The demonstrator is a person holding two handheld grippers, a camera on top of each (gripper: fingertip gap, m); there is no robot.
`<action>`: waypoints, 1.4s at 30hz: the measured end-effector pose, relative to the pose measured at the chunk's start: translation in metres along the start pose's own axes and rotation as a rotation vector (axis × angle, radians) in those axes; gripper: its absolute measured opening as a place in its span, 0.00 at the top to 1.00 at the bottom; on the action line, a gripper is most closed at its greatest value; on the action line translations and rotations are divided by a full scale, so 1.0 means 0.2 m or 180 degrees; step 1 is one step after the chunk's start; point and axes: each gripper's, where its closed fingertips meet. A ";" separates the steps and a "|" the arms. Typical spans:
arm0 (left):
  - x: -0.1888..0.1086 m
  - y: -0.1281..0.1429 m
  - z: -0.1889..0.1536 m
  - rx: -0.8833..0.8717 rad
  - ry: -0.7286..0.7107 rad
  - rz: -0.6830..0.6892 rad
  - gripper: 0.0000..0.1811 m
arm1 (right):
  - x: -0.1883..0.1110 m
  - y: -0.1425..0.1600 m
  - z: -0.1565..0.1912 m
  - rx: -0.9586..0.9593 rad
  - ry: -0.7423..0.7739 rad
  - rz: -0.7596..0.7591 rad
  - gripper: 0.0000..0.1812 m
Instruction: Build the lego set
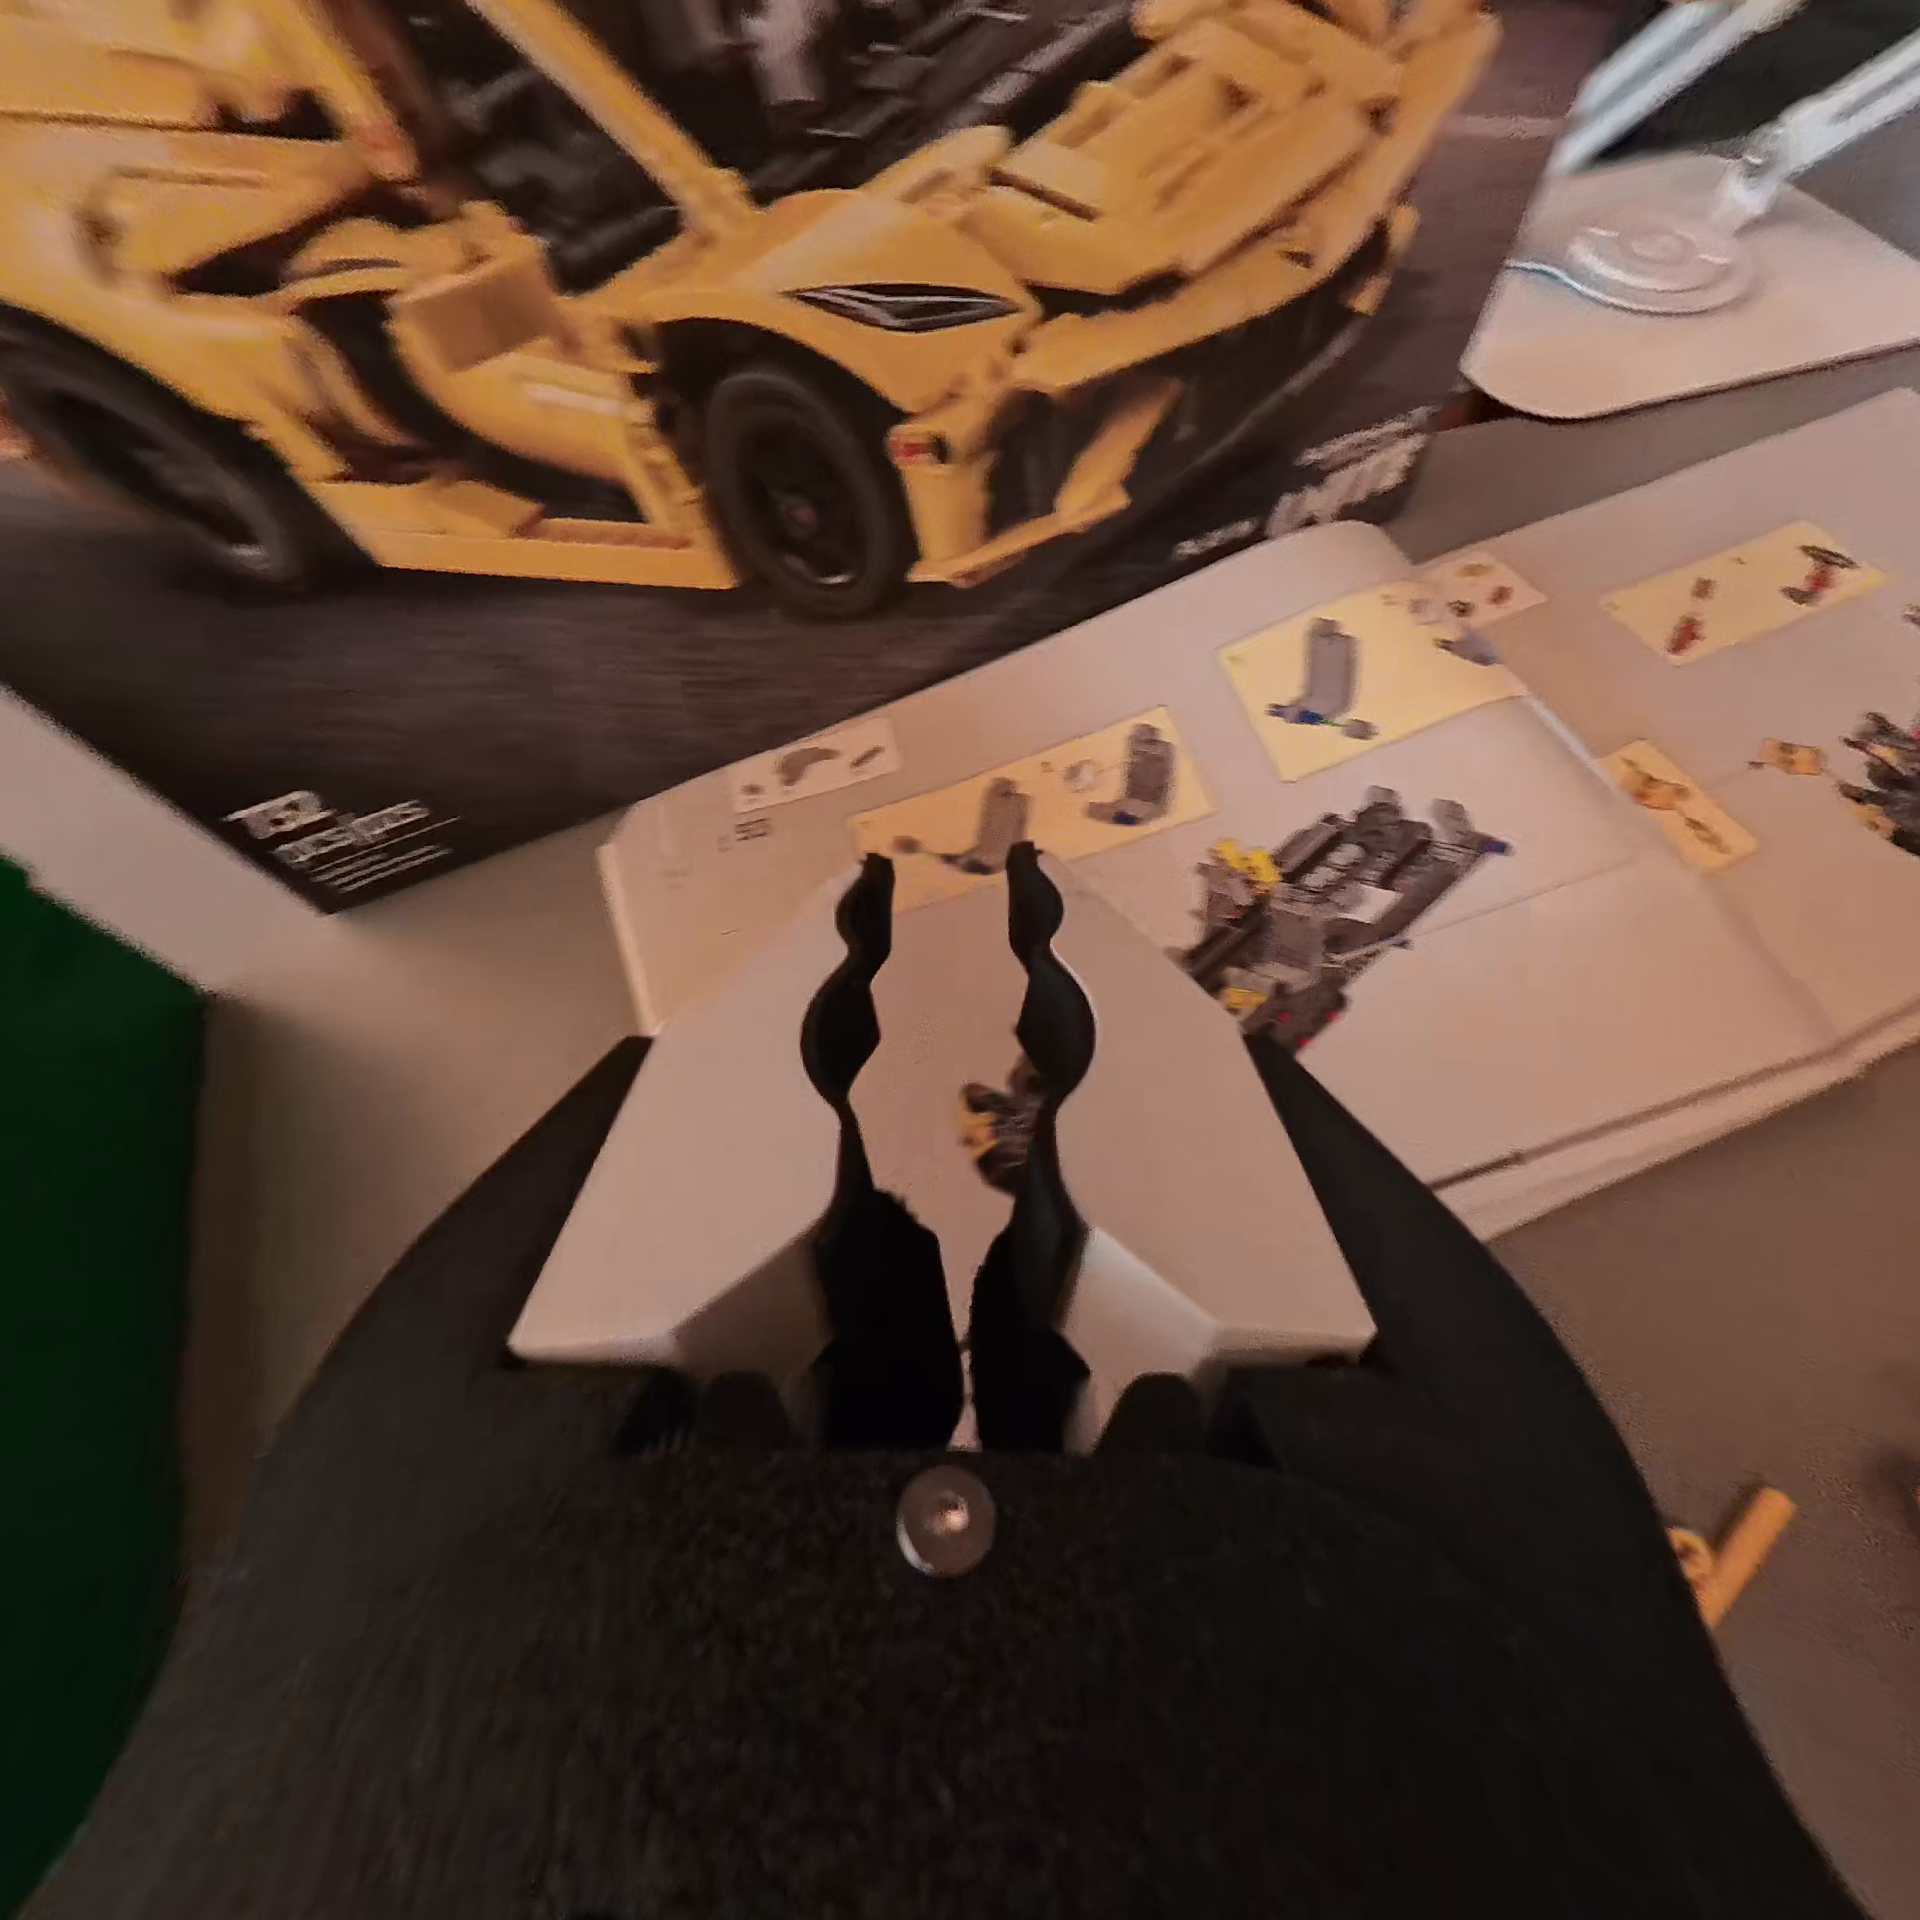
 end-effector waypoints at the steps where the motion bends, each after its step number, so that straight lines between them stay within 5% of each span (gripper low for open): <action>1: -0.02 0.01 0.06 -0.0087 -0.0050 -0.0015 0.89 | 0.01 0.01 -0.01 -0.0026 0.0051 0.0040 0.89; 10: -0.10 0.08 0.34 -0.0839 -0.0190 -0.0134 0.88 | 0.00 0.01 0.03 -0.0301 0.0137 0.0043 0.95; 21: -0.10 0.06 0.33 -0.0726 -0.0205 -0.0118 0.88 | 0.05 -0.07 0.39 0.0201 -0.0150 0.0071 0.95; 30: -0.10 0.07 0.32 -0.0737 -0.0172 -0.0125 0.88 | -0.01 -0.21 0.41 0.0344 -0.0170 -0.0469 0.95; 42: -0.10 0.06 0.31 -0.0738 -0.0119 -0.0121 0.88 | 0.00 -0.20 0.42 0.0313 -0.0204 -0.0484 0.95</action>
Point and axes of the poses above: each gripper's, where its closed fingertips meet, x out along the fingers, y out of its underside, z = x × y across the jaws, and after that the axes turned 10 degrees about x, right-handed
